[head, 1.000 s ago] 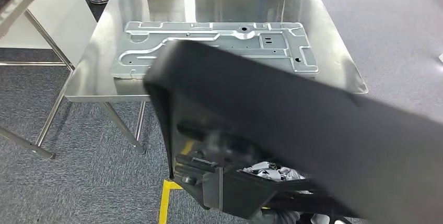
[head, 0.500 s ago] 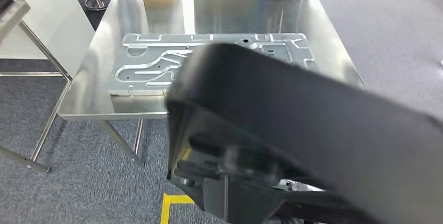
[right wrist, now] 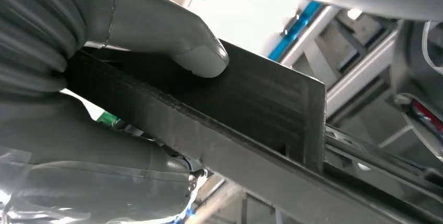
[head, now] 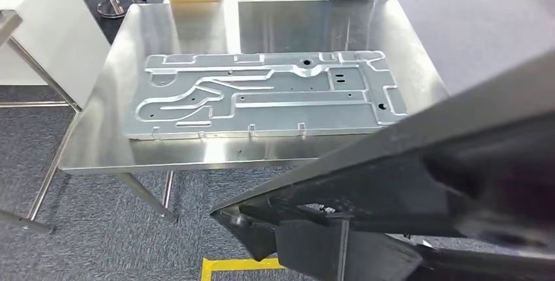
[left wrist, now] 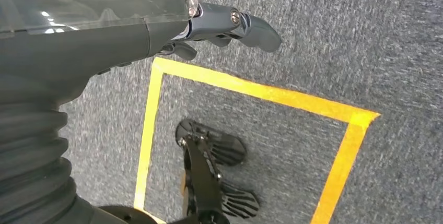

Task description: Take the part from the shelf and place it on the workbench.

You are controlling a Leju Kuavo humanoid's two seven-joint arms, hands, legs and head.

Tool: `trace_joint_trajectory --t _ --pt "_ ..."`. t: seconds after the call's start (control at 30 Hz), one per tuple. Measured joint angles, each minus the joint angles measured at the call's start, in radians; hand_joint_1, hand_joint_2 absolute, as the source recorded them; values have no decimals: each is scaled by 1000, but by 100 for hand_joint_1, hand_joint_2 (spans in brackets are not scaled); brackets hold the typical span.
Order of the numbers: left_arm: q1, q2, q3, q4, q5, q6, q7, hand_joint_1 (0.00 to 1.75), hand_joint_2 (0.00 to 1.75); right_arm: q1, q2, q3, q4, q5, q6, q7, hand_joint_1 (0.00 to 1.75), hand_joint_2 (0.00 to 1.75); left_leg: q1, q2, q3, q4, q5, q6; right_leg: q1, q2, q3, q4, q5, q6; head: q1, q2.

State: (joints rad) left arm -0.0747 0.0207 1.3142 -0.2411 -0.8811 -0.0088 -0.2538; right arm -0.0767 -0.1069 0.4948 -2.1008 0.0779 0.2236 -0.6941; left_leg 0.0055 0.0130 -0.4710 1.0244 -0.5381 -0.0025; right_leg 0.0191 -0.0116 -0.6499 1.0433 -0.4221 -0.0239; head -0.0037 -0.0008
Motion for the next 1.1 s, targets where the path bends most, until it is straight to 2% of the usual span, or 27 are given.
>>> trace_joint_trajectory --t 0.07,0.1,0.2,0.23,0.27,0.3,0.37,0.43,0.5,0.53,0.6,0.63,0.7,0.73,0.77,0.8,0.87,0.9,0.93,0.97,1.03,1.1 --pt "-1 1 0 0 2 0 -1 0 175 4 0 0 -16 8 -19 0 169 175 0 0 -2 30 -1 -8 -6 8 26 -17 -2 -9 -1 0" --pt "-2 1 1 0 3 0 -2 0 175 5 0 0 -21 17 -35 -1 169 175 1 -2 -19 67 -11 -11 -10 11 39 -23 -5 -13 -1 0" --pt "-2 1 3 0 -1 -1 -13 0 175 -3 2 -6 -6 59 -102 -1 169 175 5 -5 -125 224 -79 -21 -12 18 61 -28 -19 -22 -3 0" --pt "-1 2 3 0 -2 -2 -16 0 175 -14 4 -12 16 68 -122 0 169 175 6 -5 -156 252 -93 -24 -12 23 66 -28 -24 -22 -3 0" --pt "-1 2 3 0 -3 -3 -18 0 175 -31 7 -21 47 72 -138 2 169 175 7 -5 -174 250 -85 -27 -13 26 73 -27 -30 -21 -3 0" --pt "-1 2 3 0 -3 -3 -19 0 175 -51 11 -32 84 74 -150 5 169 175 8 -5 -177 217 -51 -29 -13 29 81 -26 -37 -19 -3 0" --pt "-2 1 3 0 -2 -1 -19 0 175 -102 19 -62 170 88 -176 18 169 175 9 -5 -154 97 51 -29 -14 32 96 -21 -51 -12 -3 0" --pt "-2 1 4 0 -2 0 -20 0 175 -169 22 -103 272 135 -217 48 169 175 5 -4 -139 20 94 -18 -14 34 97 -15 -59 -2 -3 0" --pt "-1 0 4 0 -6 -1 -22 0 175 -247 21 -148 390 197 -265 93 169 175 1 -3 -140 10 96 -3 -12 34 93 -13 -63 9 -2 0" --pt "0 0 4 0 -8 -2 -23 0 175 -290 20 -169 452 224 -283 116 169 175 3 -3 -140 7 107 5 -13 33 92 -12 -67 15 -2 0" --pt "-2 0 4 0 -15 -7 -28 0 175 -383 16 -205 580 266 -314 162 169 175 6 -2 -138 0 112 15 -15 27 74 25 -90 28 0 0" --pt "-3 0 4 0 -19 -9 -30 0 175 -430 14 -221 644 294 -333 188 169 175 7 -2 -137 -2 113 19 -18 24 49 73 -114 34 1 0" --pt "-4 0 4 0 -25 -14 -33 0 175 -512 9 -244 773 368 -387 237 169 175 7 -2 -137 -3 112 23 -24 22 -24 203 -162 45 3 0" --pt "-4 0 4 0 -29 -15 -34 0 175 -547 7 -251 837 418 -418 262 169 175 7 -3 -136 -2 110 24 -28 21 -54 251 -169 49 3 0" --pt "-4 0 4 0 -33 -16 -34 0 175 -580 3 -255 902 475 -449 288 169 175 7 -4 -135 -2 109 24 -31 20 -71 265 -157 51 3 0" --pt "-4 0 4 0 -37 -17 -34 0 175 -614 -1 -257 964 535 -476 313 169 175 8 -5 -133 -2 107 23 -33 19 -69 240 -126 52 3 0" --pt "-5 0 3 0 -47 -21 -34 0 175 -684 -7 -253 1080 677 -526 369 169 175 7 -8 -128 0 102 17 -35 14 -27 116 -43 50 3 0" --pt "-6 0 2 0 -51 -23 -35 0 175 -723 -9 -246 1134 751 -544 395 169 175 5 -9 -128 1 99 13 -33 13 -4 55 -16 47 3 0" --pt "-7 0 0 0 -56 -25 -36 0 175 -762 -10 -233 1189 831 -553 422 169 175 4 -9 -129 2 97 9 -31 12 9 17 -3 43 2 0" --pt "-9 0 -2 0 -61 -28 -37 0 175 -802 -10 -214 1244 909 -553 446 169 175 2 -8 -130 1 97 3 -28 12 14 0 -4 39 2 0" --pt "-13 1 -6 0 -70 -35 -41 0 175 -876 -8 -165 1348 1048 -528 483 169 175 2 -7 -132 -1 95 -8 -27 13 14 -7 -5 26 2 0" --pt "-17 2 -10 0 -74 -39 -45 0 175 -934 2 -111 1427 1143 -491 497 169 175 5 -7 -142 26 75 -18 -29 15 19 -14 -4 12 1 0"
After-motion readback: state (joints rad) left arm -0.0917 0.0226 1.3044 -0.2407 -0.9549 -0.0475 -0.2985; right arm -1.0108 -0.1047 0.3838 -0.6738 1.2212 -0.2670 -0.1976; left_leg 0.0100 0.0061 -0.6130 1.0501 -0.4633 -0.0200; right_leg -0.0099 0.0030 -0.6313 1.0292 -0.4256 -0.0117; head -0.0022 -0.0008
